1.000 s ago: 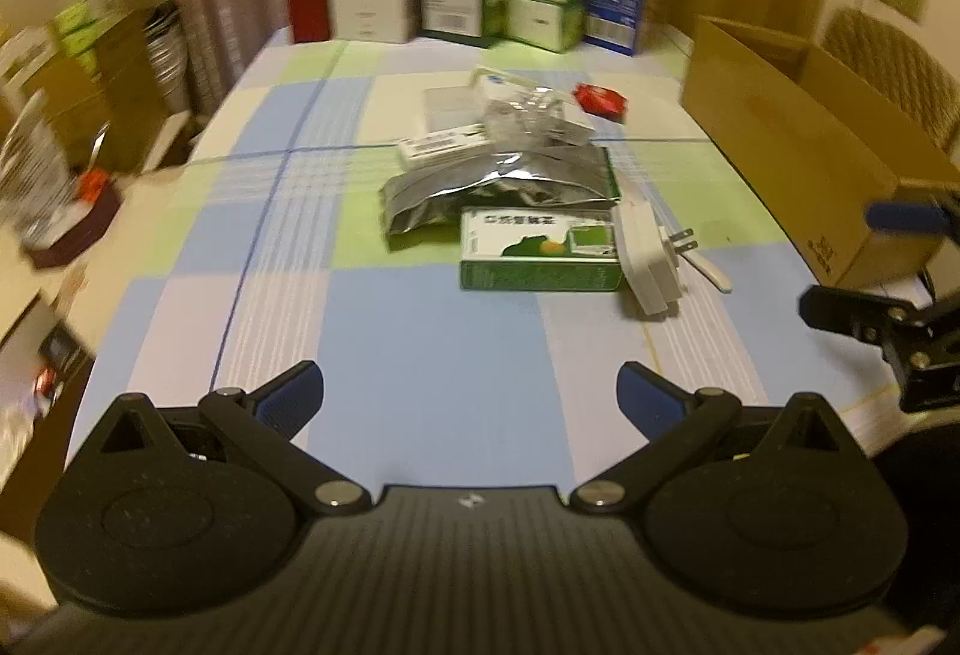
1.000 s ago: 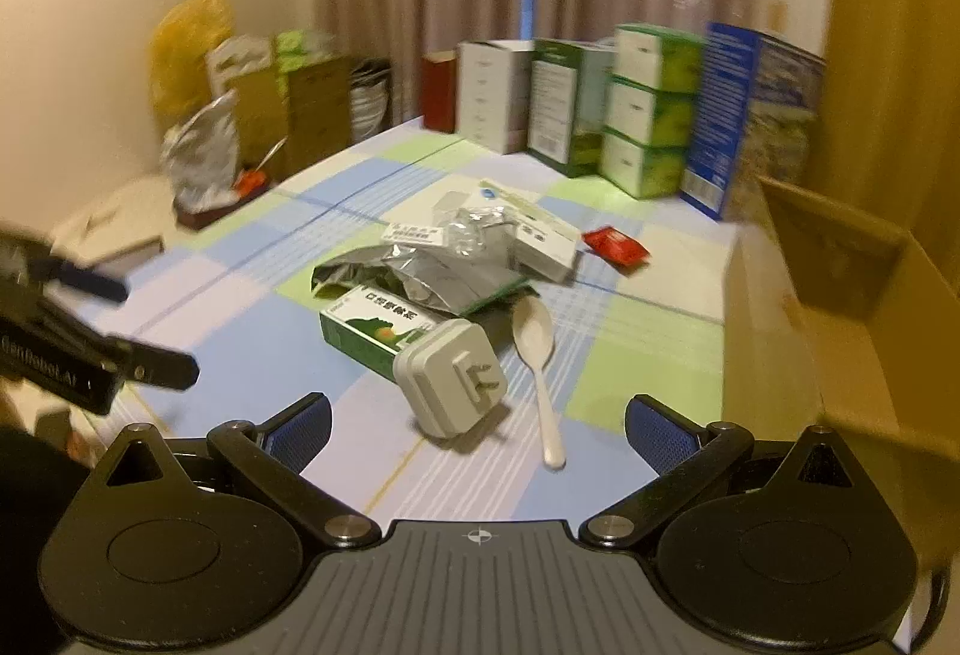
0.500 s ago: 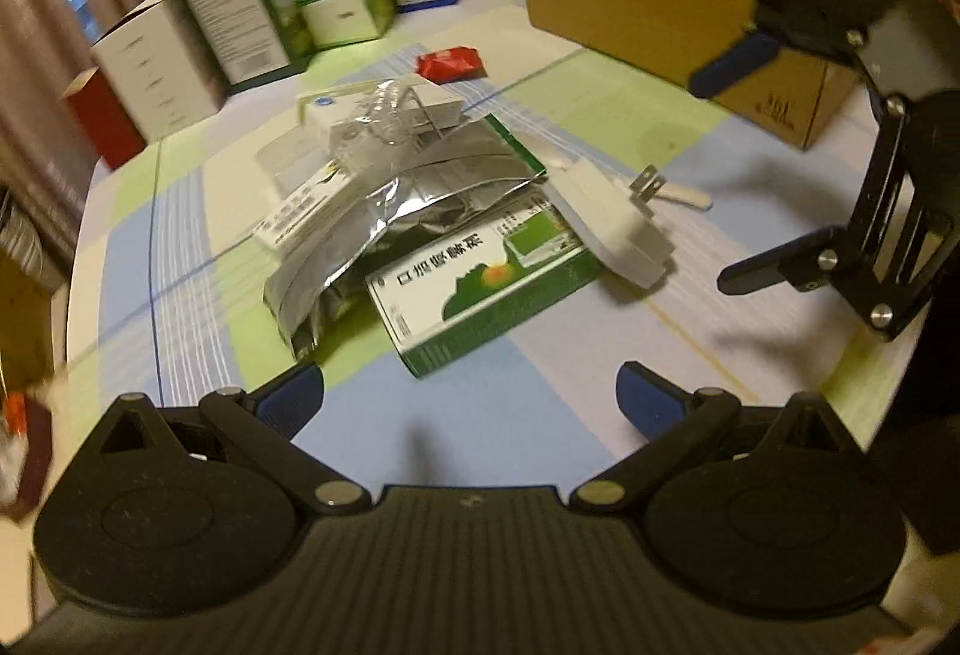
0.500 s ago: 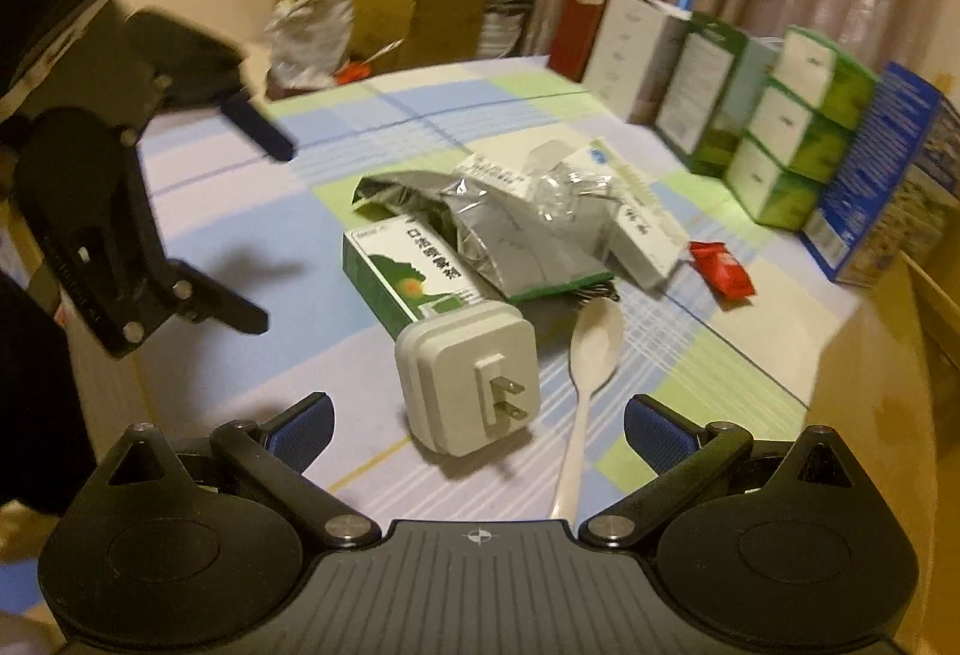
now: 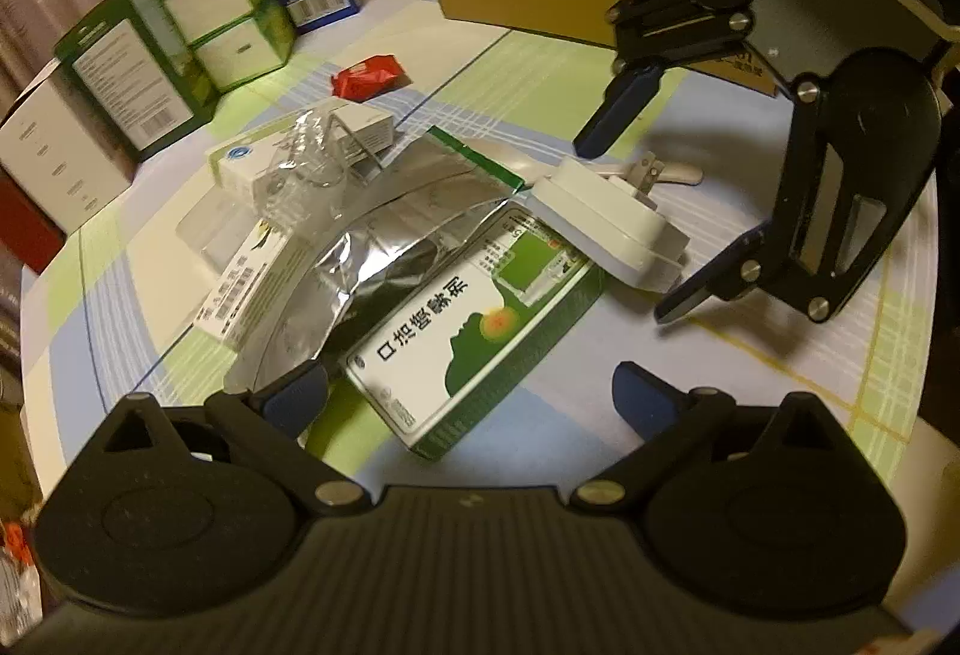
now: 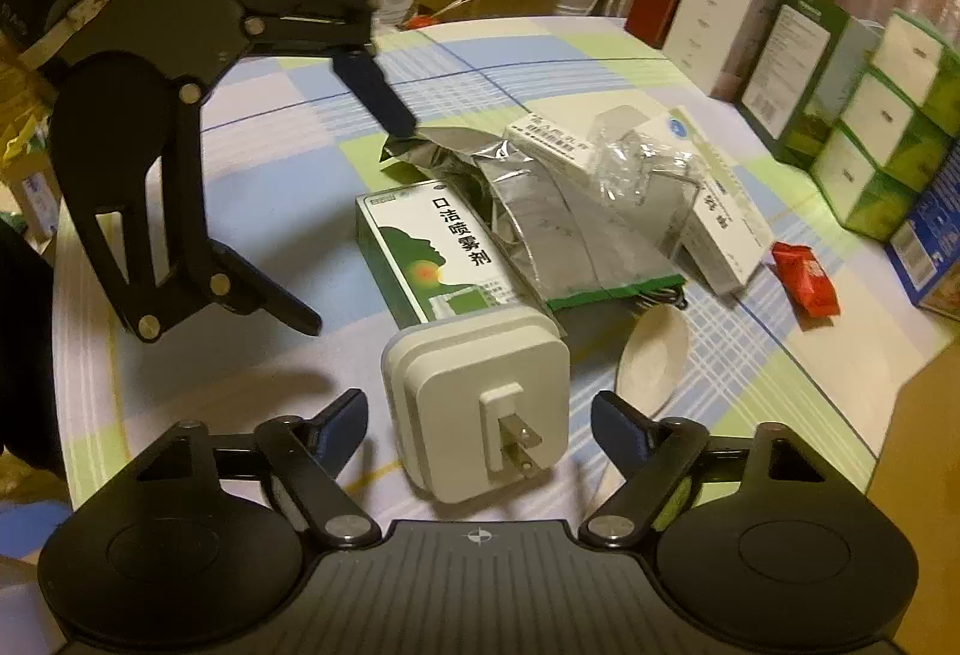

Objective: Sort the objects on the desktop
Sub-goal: 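Grasp the white plug adapter with the right tool while the left tool approaches the green medicine box, then grasp the green medicine box with the left tool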

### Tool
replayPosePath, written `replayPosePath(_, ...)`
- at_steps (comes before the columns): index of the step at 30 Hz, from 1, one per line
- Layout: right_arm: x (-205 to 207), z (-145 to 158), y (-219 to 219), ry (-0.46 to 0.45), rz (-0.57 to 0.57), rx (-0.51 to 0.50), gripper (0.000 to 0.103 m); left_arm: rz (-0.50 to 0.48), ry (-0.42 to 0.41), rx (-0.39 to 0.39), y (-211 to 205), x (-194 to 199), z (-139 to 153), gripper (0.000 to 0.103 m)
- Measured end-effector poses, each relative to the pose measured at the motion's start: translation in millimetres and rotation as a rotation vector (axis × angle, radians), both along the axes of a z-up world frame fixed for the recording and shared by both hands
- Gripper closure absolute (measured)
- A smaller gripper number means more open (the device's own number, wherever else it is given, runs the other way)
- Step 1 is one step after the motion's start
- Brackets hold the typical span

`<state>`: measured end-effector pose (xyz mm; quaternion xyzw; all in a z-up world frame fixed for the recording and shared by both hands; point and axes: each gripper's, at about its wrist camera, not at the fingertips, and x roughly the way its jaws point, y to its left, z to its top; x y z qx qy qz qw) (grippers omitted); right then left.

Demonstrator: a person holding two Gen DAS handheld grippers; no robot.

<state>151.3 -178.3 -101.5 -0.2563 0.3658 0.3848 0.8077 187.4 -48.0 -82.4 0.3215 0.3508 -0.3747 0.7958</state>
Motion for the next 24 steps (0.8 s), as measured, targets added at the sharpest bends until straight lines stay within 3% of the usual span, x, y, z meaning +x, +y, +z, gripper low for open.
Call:
replayPosePath(2,3,-1,2,0.006,0.003,-0.008,0.04,-0.022,0.002,0.01,-3,4,-2,0.003)
replayPosePath(17,-2,8,-21,0.015,-0.11,-0.026,0.04,-0.146,0.075,0.068,-24,35,-25,0.004)
replayPosePath(20,-3,7,-24,0.021,-0.135,-0.032,0.04,-0.128,0.089,0.068,-28,38,-26,0.009)
replayPosePath(24,-6,9,-29,0.043,-0.177,-0.026,0.04,-0.096,0.109,0.092,-30,27,-20,0.037)
